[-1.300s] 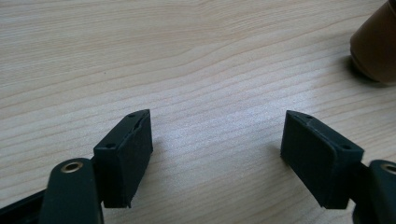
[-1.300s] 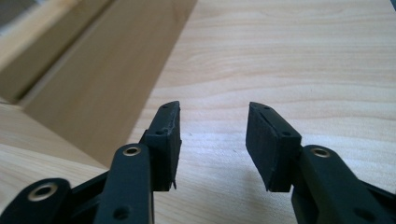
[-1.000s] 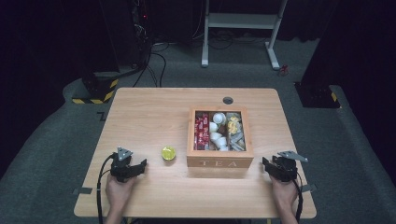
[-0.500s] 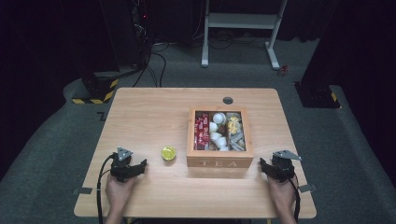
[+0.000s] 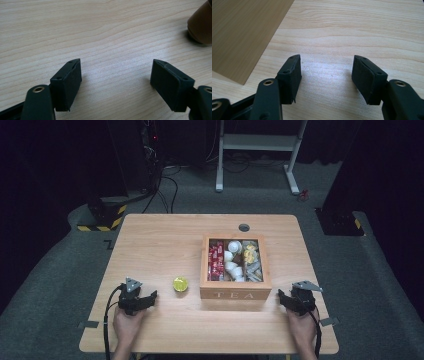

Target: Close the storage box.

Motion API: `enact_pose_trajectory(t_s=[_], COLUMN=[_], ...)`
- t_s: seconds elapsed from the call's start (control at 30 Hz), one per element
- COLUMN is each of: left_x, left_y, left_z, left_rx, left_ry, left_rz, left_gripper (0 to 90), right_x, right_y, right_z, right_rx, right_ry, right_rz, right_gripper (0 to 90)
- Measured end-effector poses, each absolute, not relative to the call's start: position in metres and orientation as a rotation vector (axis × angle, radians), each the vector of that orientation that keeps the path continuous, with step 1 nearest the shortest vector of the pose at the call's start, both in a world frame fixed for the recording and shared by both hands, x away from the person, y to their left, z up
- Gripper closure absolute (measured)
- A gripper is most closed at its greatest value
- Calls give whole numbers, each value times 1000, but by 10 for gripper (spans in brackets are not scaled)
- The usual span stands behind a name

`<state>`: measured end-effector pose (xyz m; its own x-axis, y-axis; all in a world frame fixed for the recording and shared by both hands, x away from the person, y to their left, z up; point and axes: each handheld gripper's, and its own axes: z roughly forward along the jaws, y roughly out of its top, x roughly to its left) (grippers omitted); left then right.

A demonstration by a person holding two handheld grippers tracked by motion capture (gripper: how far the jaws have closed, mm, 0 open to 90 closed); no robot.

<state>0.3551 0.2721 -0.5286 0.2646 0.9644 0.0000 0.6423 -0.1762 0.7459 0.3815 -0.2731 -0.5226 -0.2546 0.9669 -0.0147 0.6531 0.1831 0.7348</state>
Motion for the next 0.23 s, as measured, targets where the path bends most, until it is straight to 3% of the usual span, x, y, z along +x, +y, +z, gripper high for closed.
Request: enact_pose_trajectory(t_s=[0.23], left_x=[355], left_y=[272], left_z=[-529], left_rx=[1901], left_ry=[1451], left_rz=[644], left_gripper=[250], right_x=[382], right_y=[-273], right_z=[-523], right_rx=[1516], right_ry=[1982], right_rz=[852], right_gripper=[400])
